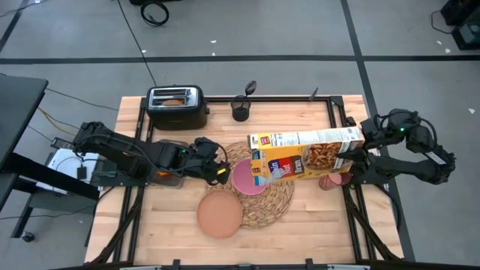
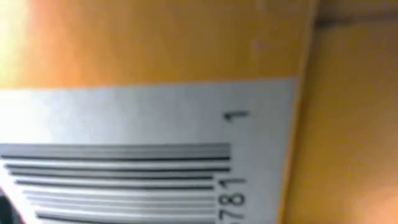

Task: Arrange a breakfast setting
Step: Pour the cereal from the yellow cereal box into the pink bowl

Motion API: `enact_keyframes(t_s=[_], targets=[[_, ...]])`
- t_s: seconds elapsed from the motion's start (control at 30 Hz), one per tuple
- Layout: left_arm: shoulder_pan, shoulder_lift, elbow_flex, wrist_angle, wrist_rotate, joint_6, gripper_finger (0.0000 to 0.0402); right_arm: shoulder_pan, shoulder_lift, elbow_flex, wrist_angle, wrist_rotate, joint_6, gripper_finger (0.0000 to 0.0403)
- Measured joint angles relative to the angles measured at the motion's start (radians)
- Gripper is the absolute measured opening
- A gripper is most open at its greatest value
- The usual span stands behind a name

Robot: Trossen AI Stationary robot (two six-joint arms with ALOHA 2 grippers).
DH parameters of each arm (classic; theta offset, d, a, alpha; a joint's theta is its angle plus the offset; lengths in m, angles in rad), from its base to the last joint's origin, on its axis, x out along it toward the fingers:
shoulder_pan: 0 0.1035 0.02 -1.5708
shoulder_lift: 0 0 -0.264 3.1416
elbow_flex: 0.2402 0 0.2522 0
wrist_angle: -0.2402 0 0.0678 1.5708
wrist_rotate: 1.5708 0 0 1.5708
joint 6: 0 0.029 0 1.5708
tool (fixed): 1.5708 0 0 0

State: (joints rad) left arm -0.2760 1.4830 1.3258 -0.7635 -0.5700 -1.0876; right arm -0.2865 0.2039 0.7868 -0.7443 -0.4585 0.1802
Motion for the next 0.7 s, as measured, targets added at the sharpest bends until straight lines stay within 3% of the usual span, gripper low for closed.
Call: enact_keyframes(t_s=[0.43, 0.7], targets=[[0.000, 0.037, 0.000, 0.003, 0.000, 0.012, 0.0306, 0.000, 0.039, 0.000, -0.042, 0.028, -0.028, 0.0256], [-0.009, 0.089, 0.001, 0.148, 0.052, 0.087, 0.0306, 0.000, 0.087, 0.000, -0.036, 0.031, -0.071, 0.0256]])
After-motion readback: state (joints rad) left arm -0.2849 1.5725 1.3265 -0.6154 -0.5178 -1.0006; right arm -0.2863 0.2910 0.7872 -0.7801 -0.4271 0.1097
